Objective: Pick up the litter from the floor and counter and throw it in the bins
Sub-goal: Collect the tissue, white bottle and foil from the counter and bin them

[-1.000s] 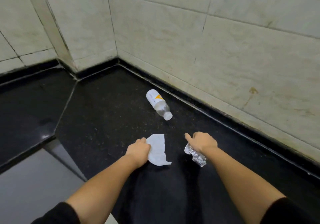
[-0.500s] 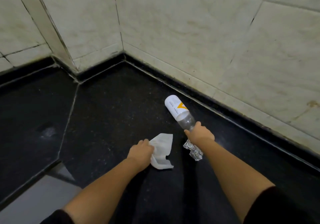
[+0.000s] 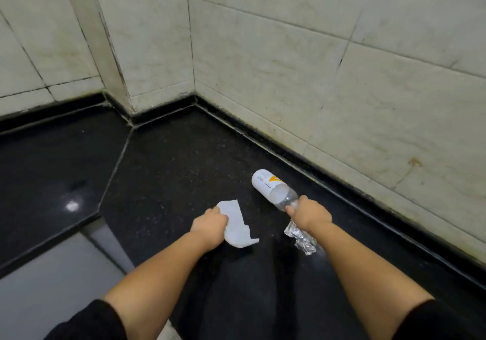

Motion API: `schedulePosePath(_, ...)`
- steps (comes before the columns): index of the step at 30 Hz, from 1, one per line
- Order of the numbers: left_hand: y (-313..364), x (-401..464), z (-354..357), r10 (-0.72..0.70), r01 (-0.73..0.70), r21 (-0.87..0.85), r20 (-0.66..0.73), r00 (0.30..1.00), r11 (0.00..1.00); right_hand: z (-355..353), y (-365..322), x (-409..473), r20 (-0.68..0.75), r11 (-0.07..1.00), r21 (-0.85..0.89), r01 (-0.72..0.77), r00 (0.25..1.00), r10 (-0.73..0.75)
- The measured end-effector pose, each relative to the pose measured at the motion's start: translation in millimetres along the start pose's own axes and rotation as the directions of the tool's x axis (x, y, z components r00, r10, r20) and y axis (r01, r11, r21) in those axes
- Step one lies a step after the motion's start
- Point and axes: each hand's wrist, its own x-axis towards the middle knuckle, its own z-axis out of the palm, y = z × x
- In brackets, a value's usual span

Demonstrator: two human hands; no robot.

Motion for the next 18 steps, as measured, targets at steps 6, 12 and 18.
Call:
schedulePosePath(6,55,-95,16,-0.077,0.071,-0.053,-0.110,0.991,0.996,0,42,-62,0.014,0.983,0.139,0.123,0.992,-0.126)
schedulePosePath(12,49,-207,41,-0.244,0.235,-0.077,-0.149,0.958,0.969,19,18,-130,0.069,0.936,0.160,0.313,0.942,-0.327)
schedulePosePath(18,-9,-338,80,-0.554,0.516,-0.265,-0.093,0.827,0.815,56,-55,-223,0.134,0.832,0.115,0.543,0.821,-0.555)
